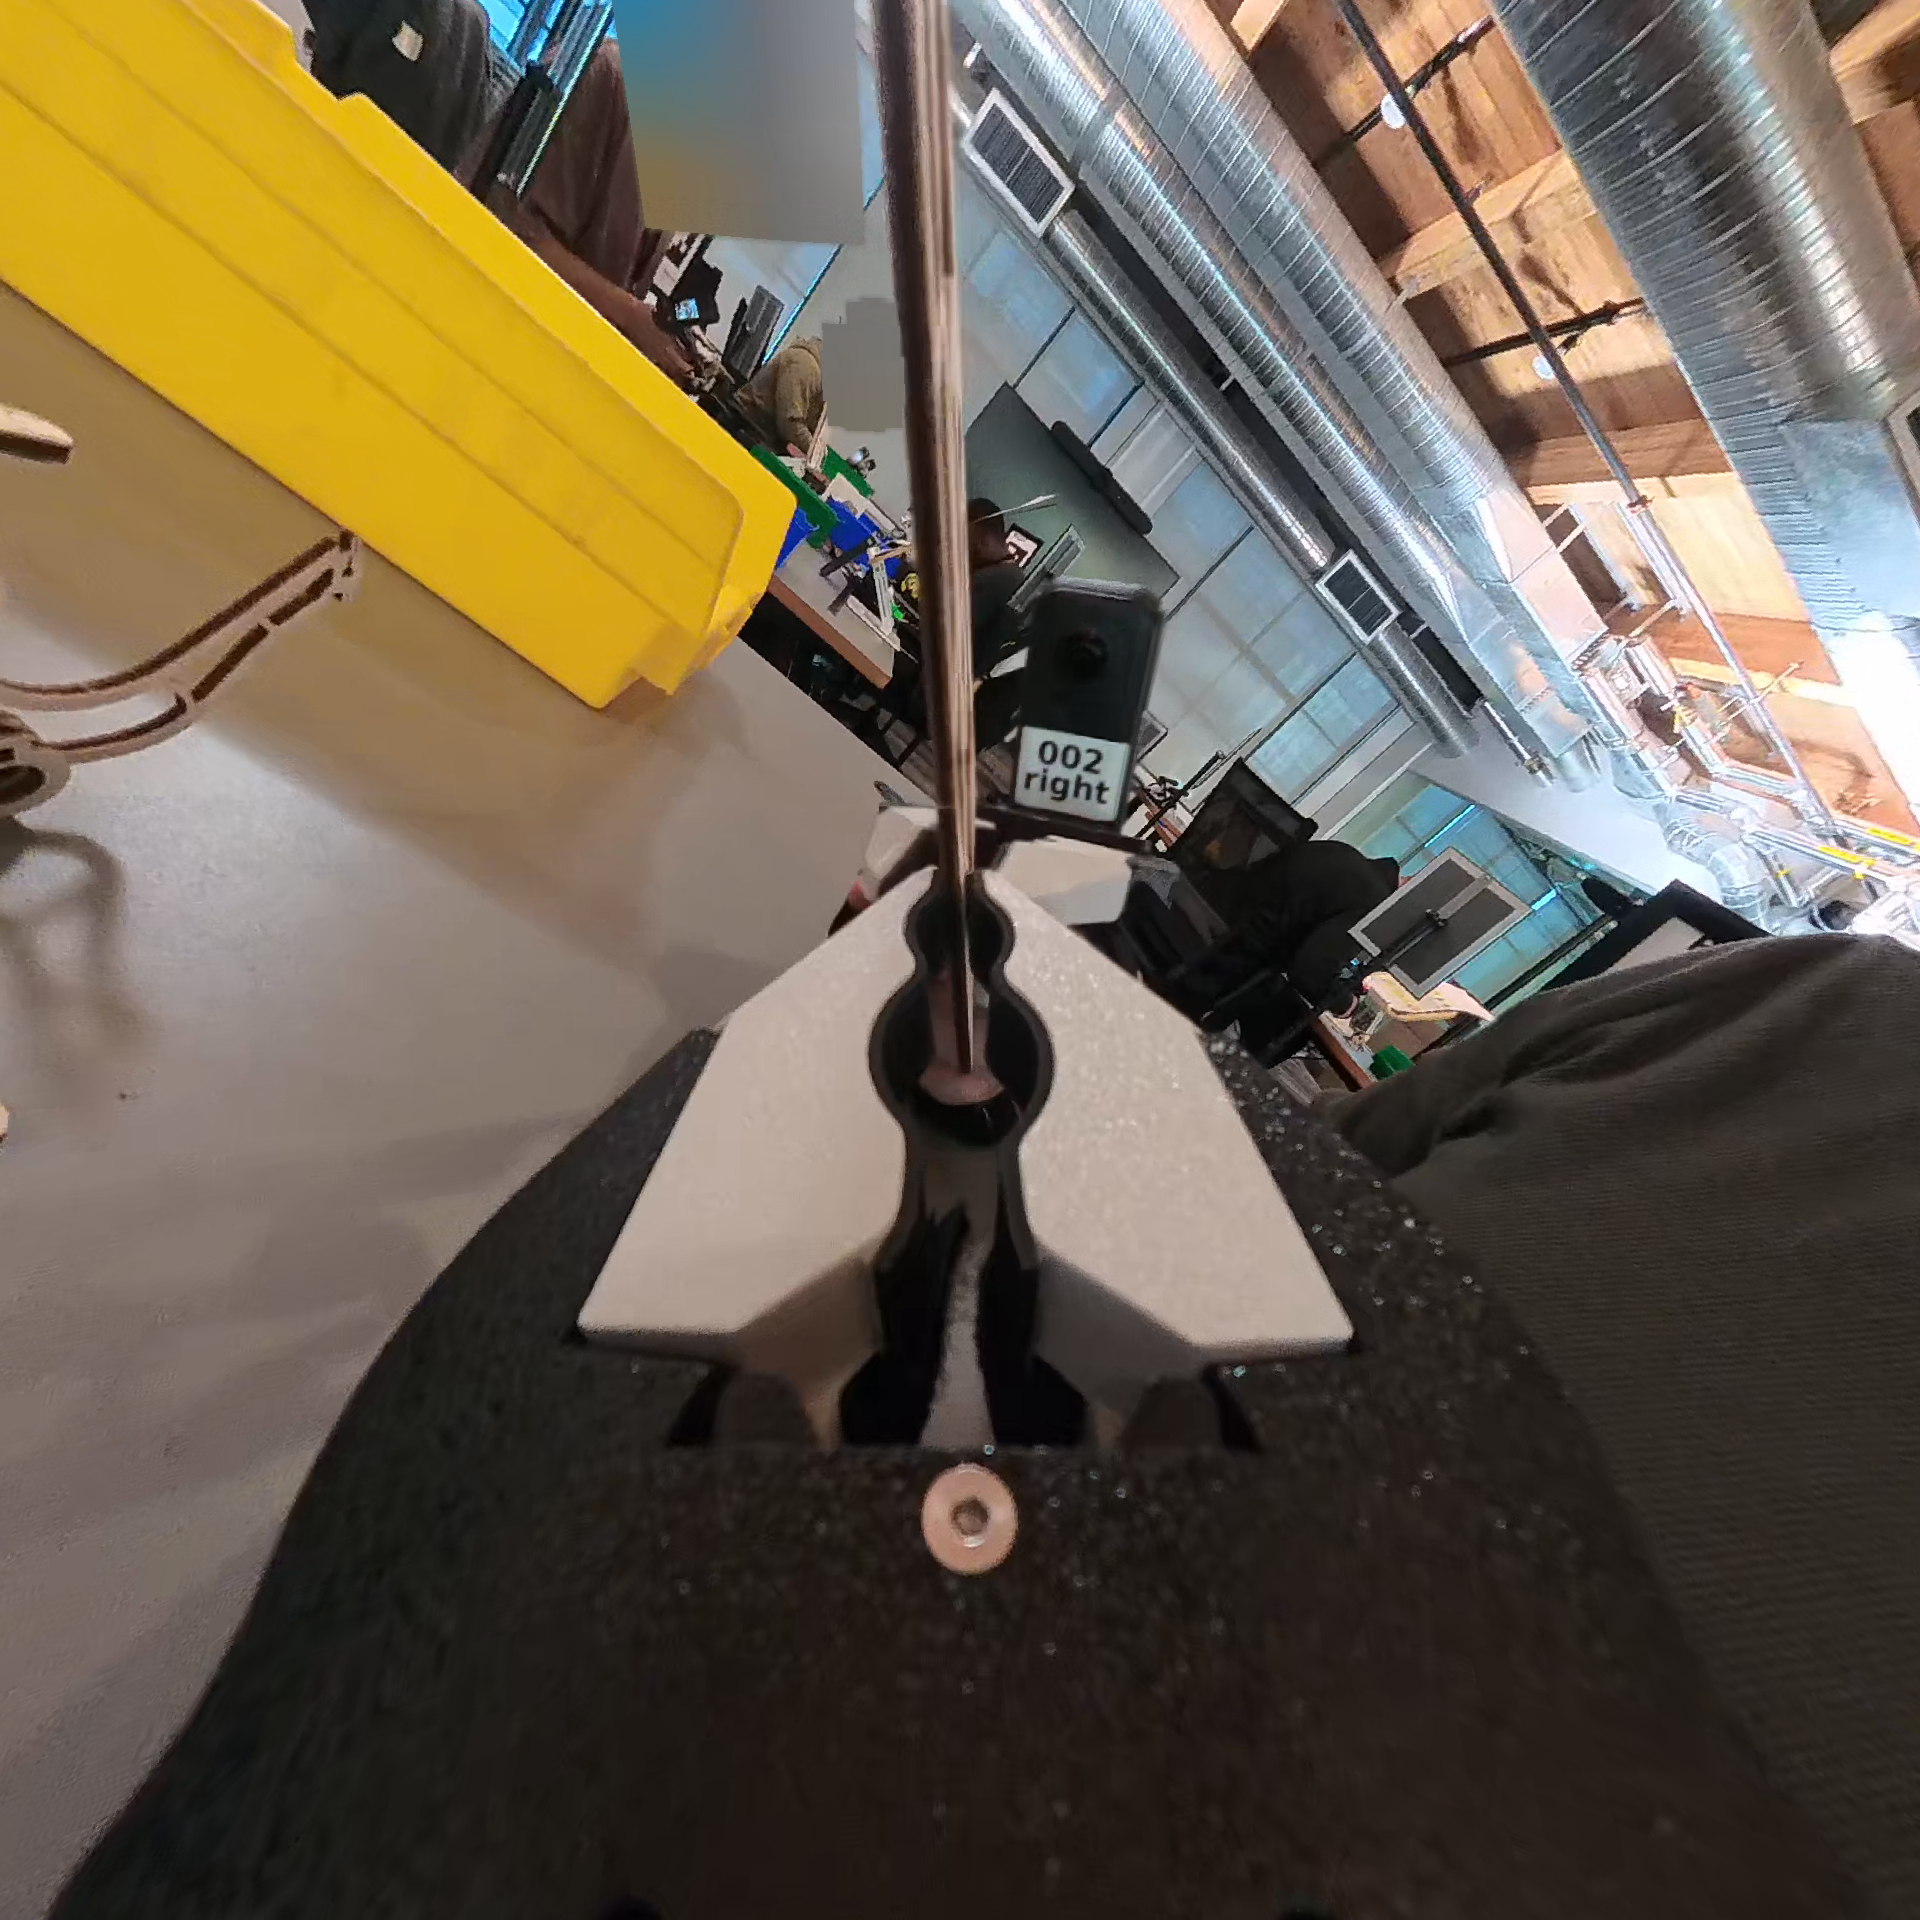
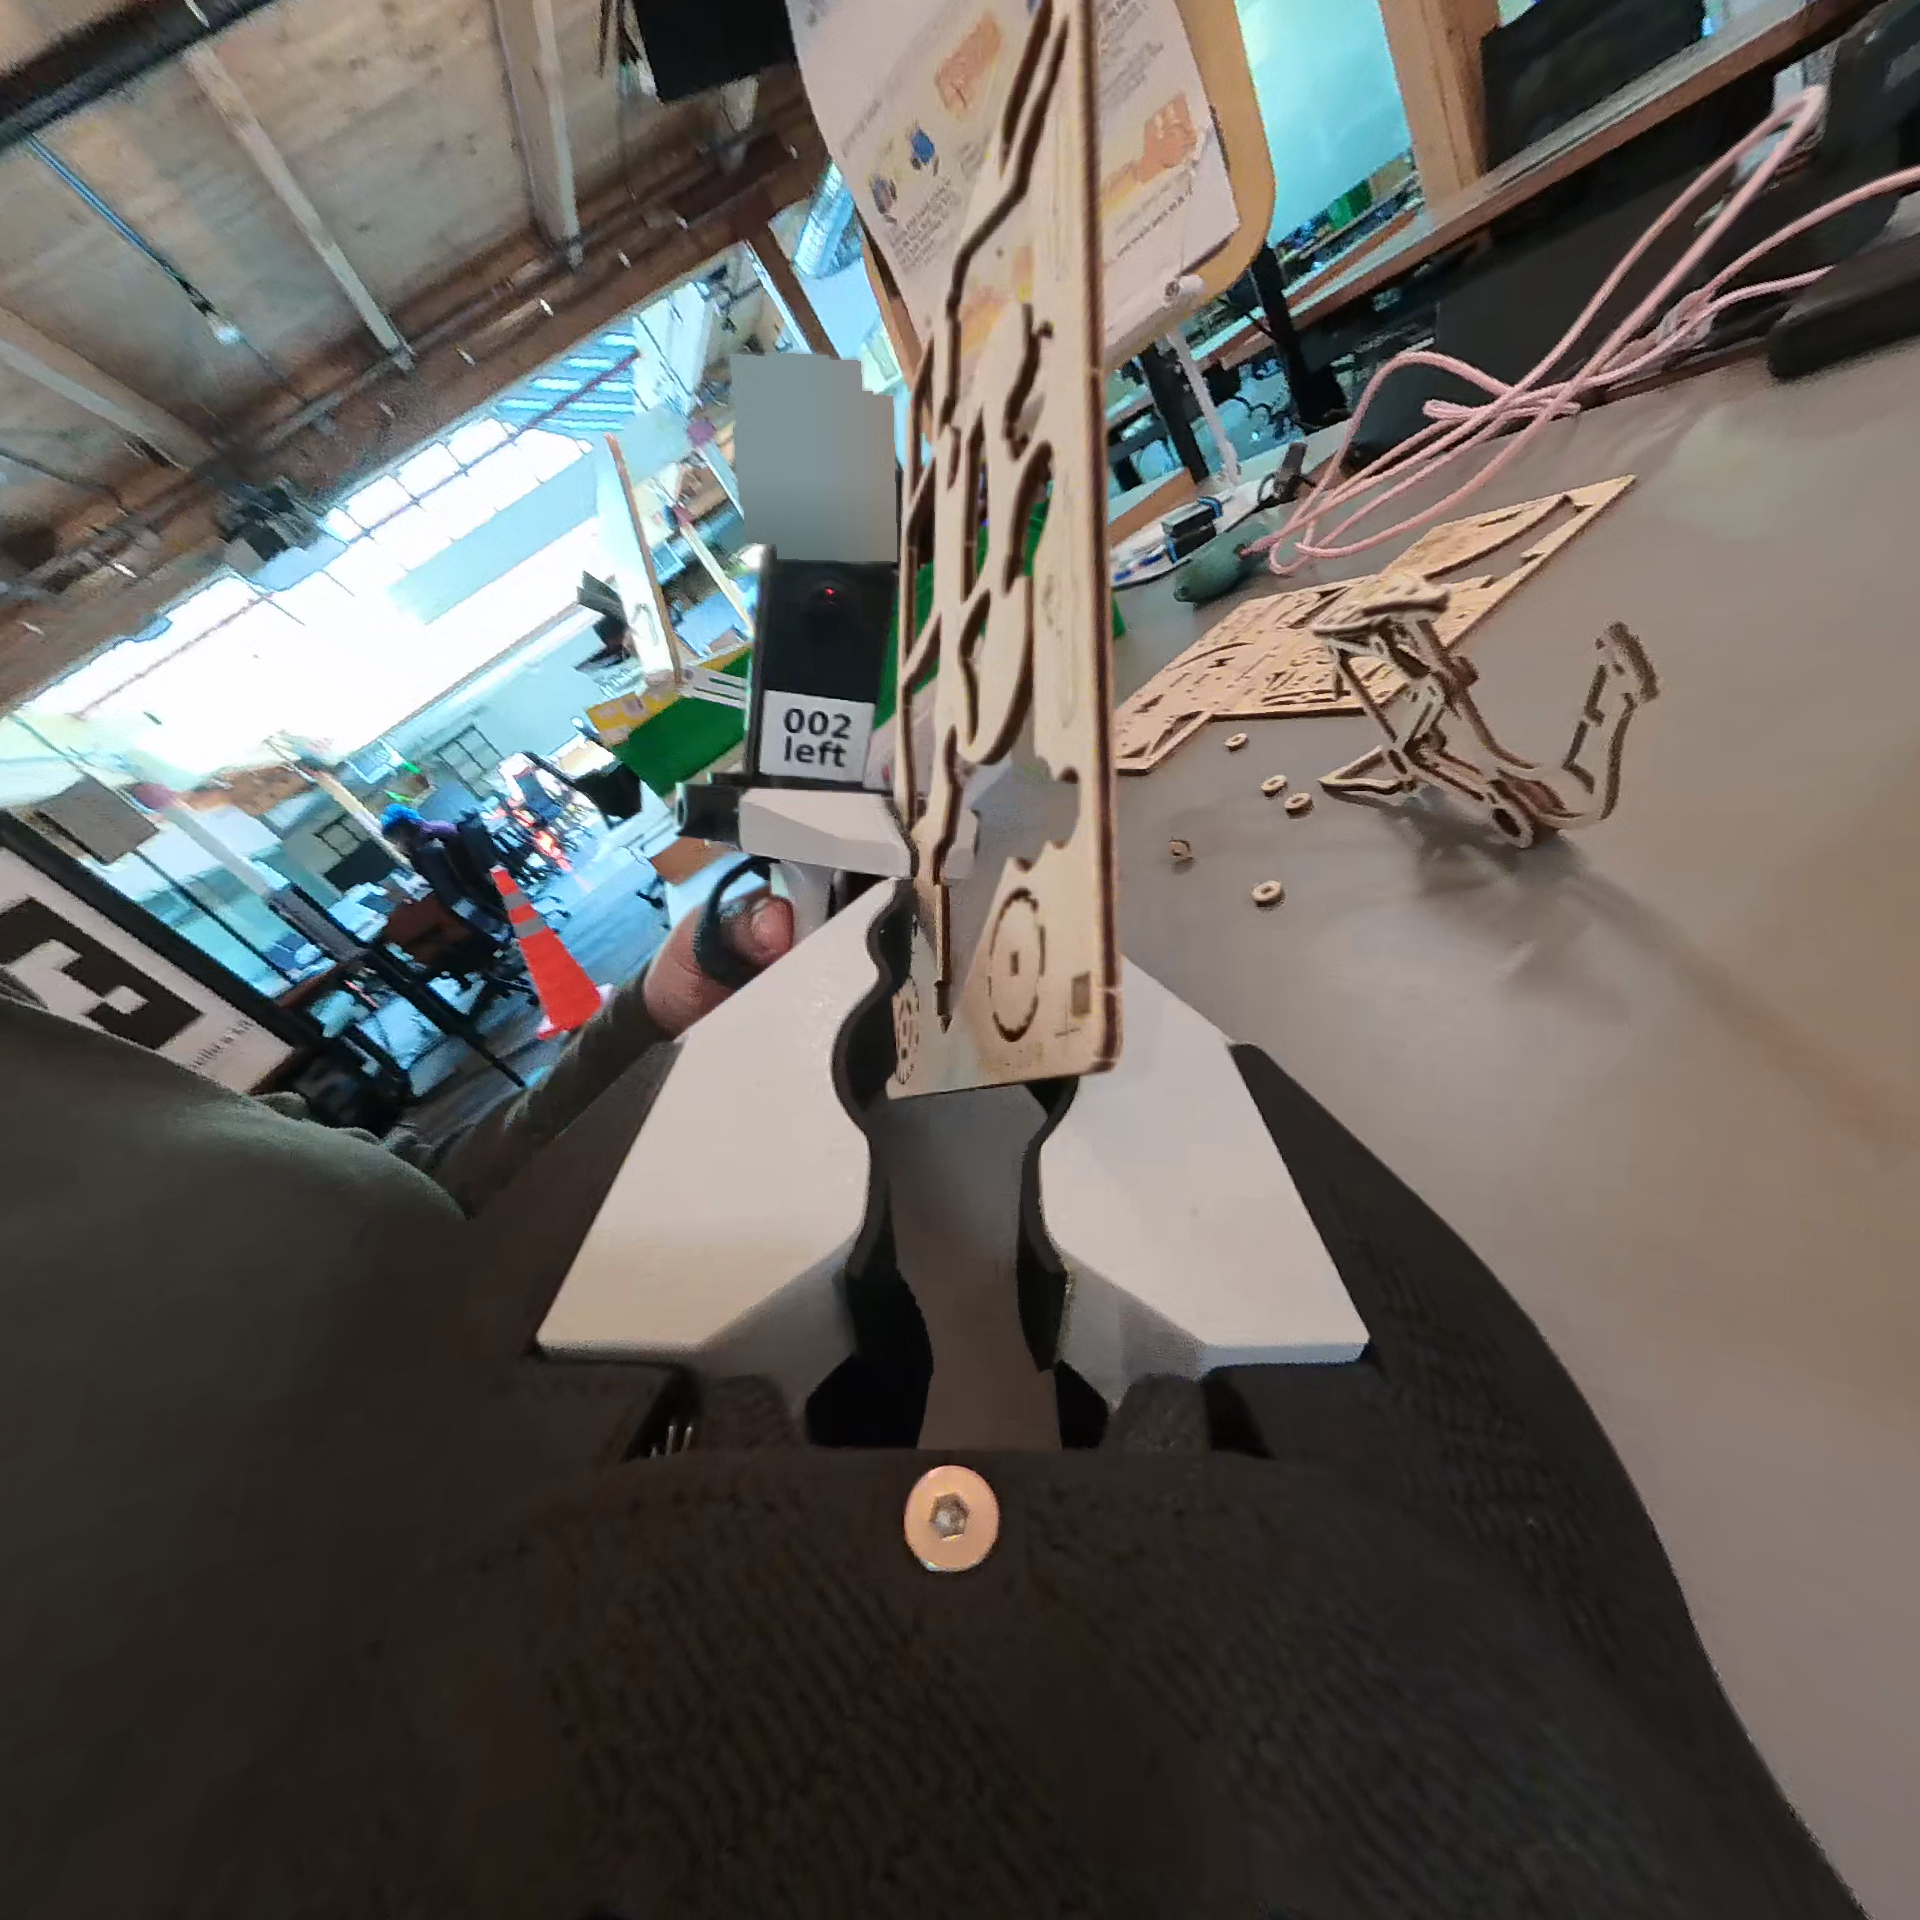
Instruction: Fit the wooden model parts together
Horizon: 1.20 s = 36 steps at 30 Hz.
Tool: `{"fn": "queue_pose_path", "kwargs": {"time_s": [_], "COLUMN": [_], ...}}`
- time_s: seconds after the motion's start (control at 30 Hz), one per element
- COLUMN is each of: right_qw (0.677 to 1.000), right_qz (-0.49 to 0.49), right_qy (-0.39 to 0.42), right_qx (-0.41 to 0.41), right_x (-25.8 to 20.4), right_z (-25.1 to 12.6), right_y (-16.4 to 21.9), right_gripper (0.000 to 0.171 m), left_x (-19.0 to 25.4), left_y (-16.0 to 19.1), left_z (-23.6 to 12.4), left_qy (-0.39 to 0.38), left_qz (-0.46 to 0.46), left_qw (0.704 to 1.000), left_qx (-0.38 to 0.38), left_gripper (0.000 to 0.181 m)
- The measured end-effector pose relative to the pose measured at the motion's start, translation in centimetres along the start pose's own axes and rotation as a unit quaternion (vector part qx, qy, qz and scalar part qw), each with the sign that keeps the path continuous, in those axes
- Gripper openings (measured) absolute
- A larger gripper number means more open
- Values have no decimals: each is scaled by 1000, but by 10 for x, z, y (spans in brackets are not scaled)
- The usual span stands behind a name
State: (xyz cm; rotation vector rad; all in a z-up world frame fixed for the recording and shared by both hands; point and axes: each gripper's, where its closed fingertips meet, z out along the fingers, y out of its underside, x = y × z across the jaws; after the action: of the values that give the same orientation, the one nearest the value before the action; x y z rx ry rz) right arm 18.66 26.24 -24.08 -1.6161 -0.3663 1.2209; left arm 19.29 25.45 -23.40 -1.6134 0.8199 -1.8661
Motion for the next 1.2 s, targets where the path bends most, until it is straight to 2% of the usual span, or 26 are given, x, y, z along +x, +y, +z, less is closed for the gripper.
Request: {"fn": "queue_pose_path", "kwargs": {"time_s": [0.13, 0.23, 0.3, 0.33, 0.43, 0.57, 0.77, 0.93, 1.2], "right_qw": [1000, 999, 999, 998, 996, 997, 999, 999, 999], "right_qz": [2, 31, 38, 42, 60, 50, -30, -23, 3], "right_qy": [-2, -31, -39, -44, -62, -63, -8, 26, 35], "right_qx": [-7, 1, 6, 10, 22, 19, -17, -22, -9], "right_x": [0, -5, -6, -7, -9, -9, -4, 3, 3], "right_z": [-2, -4, -5, -6, -8, -8, -9, -9, -9], "right_y": [1, -1, -2, -4, -6, -6, 0, 4, 6], "right_gripper": [12, 1, 1, 1, 1, 3, 9, 10, 11], "left_x": [0, -3, -8, -5, 4, 7, 3, -5, -4], "left_y": [1, 1, 5, 6, 10, 11, 16, 17, 20], "left_z": [1, 2, 3, 4, 5, 5, 5, 5, 4], "left_qy": [3, -6, -11, 6, 27, 12, -20, -55, -52], "left_qz": [-2, 0, -30, -39, -15, 37, 67, 84, 95], "left_qw": [1000, 1000, 999, 999, 999, 999, 997, 994, 992], "left_qx": [-4, -2, -14, -21, -33, -33, -39, -47, -60], "left_gripper": [1, 4, 21, 21, 1, 0, 1, 2, 1]}}
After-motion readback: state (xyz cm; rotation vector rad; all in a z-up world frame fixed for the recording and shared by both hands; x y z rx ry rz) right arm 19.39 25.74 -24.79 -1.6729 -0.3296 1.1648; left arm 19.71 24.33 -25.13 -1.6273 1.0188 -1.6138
